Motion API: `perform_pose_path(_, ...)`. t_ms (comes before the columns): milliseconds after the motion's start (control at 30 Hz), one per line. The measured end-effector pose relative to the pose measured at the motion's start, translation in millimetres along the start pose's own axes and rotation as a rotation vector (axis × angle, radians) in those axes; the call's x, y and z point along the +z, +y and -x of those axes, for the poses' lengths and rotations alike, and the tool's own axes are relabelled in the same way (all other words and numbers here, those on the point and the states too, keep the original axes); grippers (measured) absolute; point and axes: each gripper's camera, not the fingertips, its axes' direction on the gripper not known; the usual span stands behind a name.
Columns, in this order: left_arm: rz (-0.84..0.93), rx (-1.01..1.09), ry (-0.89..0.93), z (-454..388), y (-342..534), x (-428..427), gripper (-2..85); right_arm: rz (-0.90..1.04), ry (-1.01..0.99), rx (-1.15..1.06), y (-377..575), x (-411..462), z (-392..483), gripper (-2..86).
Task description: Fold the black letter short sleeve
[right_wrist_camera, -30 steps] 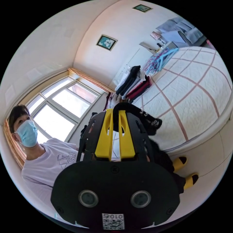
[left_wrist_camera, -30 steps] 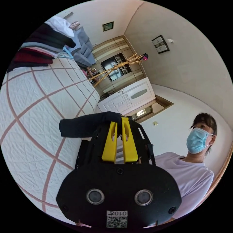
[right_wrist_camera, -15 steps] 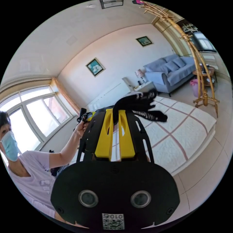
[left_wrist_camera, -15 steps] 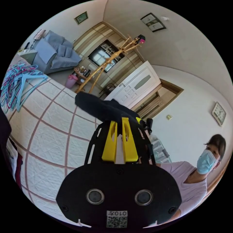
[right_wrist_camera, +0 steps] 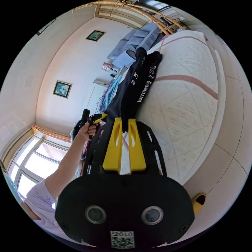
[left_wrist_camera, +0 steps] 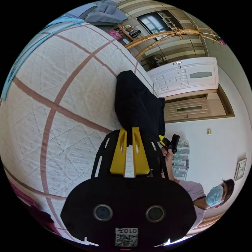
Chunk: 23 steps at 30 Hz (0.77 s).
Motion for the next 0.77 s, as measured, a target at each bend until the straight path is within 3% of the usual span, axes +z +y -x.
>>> perform_pose_path(200, -0.053, -0.002, -0.220, -35.8, 44.6, 36.9, 4.6, 0.018, 0.019, -0.015, 32.6, 7.8, -13.5, 5.7)
perform_pose_path(267, -0.142, 0.122, -0.340, -77.4, 81.7, 41.9, 4.0, 0.020, 0.151, -0.120, 66.1, -13.1, 7.8, 5.6)
perform_pose_path(367, -0.198, 0.492, -0.613, -169.9, 178.9, 79.6, 2.5, -0.046, 0.294, -0.296, 144.5, -43.4, 48.5, 5.1)
perform_pose_path(433, -0.354, 0.626, -0.898, -214.8, 277.4, 109.3, 0.8, -0.048, 0.379, -0.413, 199.9, -48.5, 72.0, 4.6)
perform_pose_path(533, -0.721, 0.596, -1.258, -234.2, 389.6, 126.4, 0.0, 0.014, 0.476, -0.529, 284.3, -43.2, 91.5, 3.6)
perform_pose_path(633, -0.737, 0.522, -1.307, -229.4, 443.8, 107.9, -0.1, 0.077, 0.482, -0.619, 354.1, -46.0, 101.4, 3.0)
perform_pose_path(767, -0.862, 0.376, -1.388, -215.1, 481.1, 47.0, 0.4, -0.013, 0.416, -0.713, 428.0, -64.8, 118.7, 2.7)
